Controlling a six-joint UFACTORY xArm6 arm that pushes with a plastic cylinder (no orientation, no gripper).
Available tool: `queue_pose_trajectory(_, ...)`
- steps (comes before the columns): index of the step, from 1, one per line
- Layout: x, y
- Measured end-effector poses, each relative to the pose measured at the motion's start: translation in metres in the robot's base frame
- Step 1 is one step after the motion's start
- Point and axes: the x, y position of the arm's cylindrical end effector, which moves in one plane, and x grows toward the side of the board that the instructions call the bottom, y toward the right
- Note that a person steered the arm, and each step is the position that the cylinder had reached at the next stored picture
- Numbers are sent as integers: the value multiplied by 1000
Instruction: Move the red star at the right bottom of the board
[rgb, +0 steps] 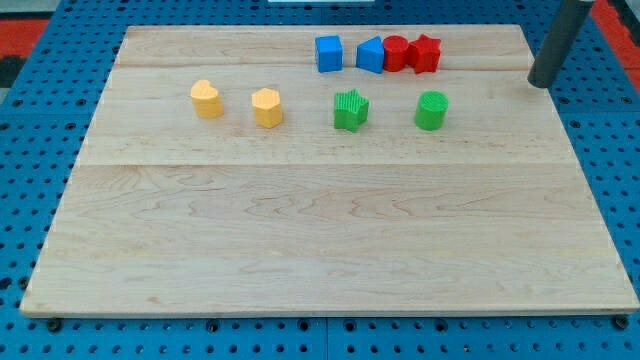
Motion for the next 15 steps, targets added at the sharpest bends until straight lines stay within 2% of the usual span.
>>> queue_pose_trajectory(6,3,-4)
queue_pose_trajectory(7,3,-22)
queue_pose_trajectory(8,-13,-15)
queue_pose_trajectory(9,-62,-35)
queue_pose_trajectory(10,-77,-107)
queue_pose_trajectory(11,-74,-142)
queue_pose_trajectory(12,-35,-153)
queue_pose_trajectory(14,-38,-168)
queue_pose_trajectory(15,25,-196)
